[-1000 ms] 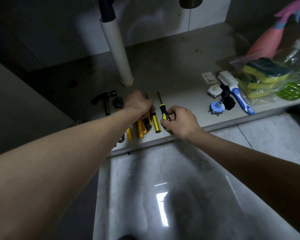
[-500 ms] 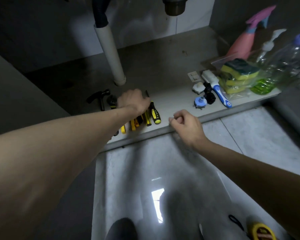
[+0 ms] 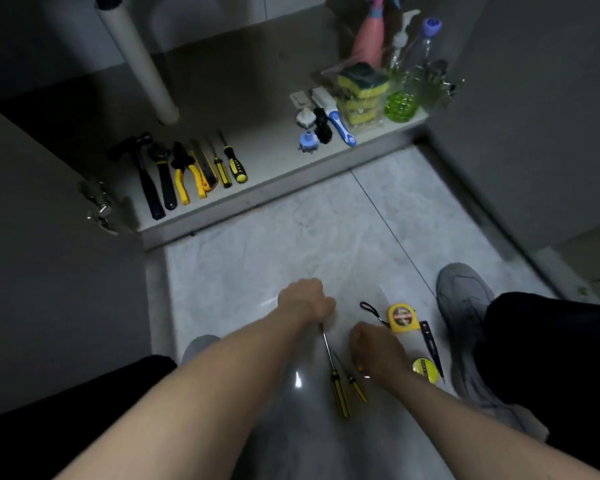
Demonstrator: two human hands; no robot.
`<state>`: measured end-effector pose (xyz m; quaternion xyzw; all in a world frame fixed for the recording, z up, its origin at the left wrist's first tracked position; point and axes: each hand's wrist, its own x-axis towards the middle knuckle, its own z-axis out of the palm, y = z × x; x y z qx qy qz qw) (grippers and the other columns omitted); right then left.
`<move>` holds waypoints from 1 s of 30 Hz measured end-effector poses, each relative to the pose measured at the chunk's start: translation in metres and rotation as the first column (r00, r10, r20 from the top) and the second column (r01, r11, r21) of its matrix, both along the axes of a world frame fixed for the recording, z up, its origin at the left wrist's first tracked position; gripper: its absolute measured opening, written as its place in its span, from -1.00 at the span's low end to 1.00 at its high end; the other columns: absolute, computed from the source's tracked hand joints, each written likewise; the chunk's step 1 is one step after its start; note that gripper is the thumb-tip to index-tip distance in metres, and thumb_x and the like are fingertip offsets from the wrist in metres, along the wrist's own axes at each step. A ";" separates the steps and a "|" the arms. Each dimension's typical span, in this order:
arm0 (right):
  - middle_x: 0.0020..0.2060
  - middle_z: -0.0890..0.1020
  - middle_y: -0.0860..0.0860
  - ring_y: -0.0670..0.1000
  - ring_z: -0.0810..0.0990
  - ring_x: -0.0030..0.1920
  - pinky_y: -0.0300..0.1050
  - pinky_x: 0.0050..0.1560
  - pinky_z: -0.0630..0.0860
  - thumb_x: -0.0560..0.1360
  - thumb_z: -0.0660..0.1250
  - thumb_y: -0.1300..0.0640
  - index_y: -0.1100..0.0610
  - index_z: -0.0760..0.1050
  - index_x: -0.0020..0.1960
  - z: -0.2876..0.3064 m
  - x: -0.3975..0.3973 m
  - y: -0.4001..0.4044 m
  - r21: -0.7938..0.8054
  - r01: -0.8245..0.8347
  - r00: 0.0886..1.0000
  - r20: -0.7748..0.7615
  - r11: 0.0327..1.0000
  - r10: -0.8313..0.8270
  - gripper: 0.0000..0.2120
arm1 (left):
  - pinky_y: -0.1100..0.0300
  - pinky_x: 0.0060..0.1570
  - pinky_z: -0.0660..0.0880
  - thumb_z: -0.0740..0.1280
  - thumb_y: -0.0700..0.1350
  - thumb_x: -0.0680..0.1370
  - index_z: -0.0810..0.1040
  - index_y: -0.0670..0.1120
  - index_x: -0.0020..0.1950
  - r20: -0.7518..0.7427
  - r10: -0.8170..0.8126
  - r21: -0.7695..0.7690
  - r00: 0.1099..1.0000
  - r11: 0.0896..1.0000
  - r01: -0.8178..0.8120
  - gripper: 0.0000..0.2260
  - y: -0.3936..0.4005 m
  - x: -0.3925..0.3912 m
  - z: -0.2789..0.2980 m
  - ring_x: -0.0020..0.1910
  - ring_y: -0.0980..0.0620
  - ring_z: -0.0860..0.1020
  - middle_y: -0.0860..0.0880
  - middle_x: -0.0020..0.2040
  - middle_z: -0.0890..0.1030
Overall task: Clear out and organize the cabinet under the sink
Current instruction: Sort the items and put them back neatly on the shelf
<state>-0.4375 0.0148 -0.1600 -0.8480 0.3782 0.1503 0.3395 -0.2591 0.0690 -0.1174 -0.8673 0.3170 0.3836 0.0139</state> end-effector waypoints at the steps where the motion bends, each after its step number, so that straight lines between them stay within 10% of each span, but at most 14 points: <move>1: -0.15 0.67 0.08 0.19 0.62 -0.04 0.00 -0.21 0.43 0.58 0.21 0.11 0.10 0.45 -0.17 -0.001 -0.014 0.009 0.003 0.020 1.000 -0.012 1.000 -0.020 -0.84 | 0.09 0.04 0.48 0.26 0.07 0.49 0.60 -0.08 0.15 -0.040 0.027 0.035 0.999 0.999 -0.026 -0.66 0.011 -0.018 -0.006 0.15 -0.17 0.58 -0.12 0.17 0.61; 11: 0.25 0.51 -0.05 0.08 0.58 0.21 -0.07 -0.02 0.46 0.63 0.14 -0.07 -0.03 0.39 0.34 -0.014 -0.078 0.062 -0.079 0.020 0.995 -0.100 0.997 -0.028 -0.68 | 0.13 -0.10 0.45 0.33 0.26 0.47 0.44 0.03 -0.07 -0.212 0.391 0.012 0.896 0.918 -0.398 -0.69 0.090 -0.134 -0.057 0.02 -0.07 0.58 0.01 0.00 0.60; 18: 0.08 0.64 0.04 0.15 0.64 0.09 -0.07 -0.12 0.44 0.58 0.21 0.00 0.03 0.48 0.12 -0.021 -0.053 0.057 -0.095 -0.080 0.980 -0.191 0.992 0.061 -0.81 | 0.19 -0.27 0.34 0.42 0.05 0.42 0.41 0.00 -0.24 -0.213 0.546 -0.040 0.811 0.824 -0.565 -0.77 0.091 -0.132 -0.067 -0.20 0.01 0.49 0.08 -0.25 0.53; 30: -0.34 0.55 -0.09 -0.04 0.52 -0.26 -0.25 -0.36 0.31 0.43 0.41 0.04 -0.05 0.40 -0.20 -0.023 -0.026 0.038 0.089 0.257 0.961 0.087 0.962 -0.264 -0.82 | 0.12 -0.25 0.52 0.46 -0.10 0.39 0.45 -0.08 -0.24 -0.294 0.716 -0.311 0.633 0.555 -0.772 -0.81 0.067 -0.066 -0.044 -0.23 -0.03 0.58 0.00 -0.29 0.59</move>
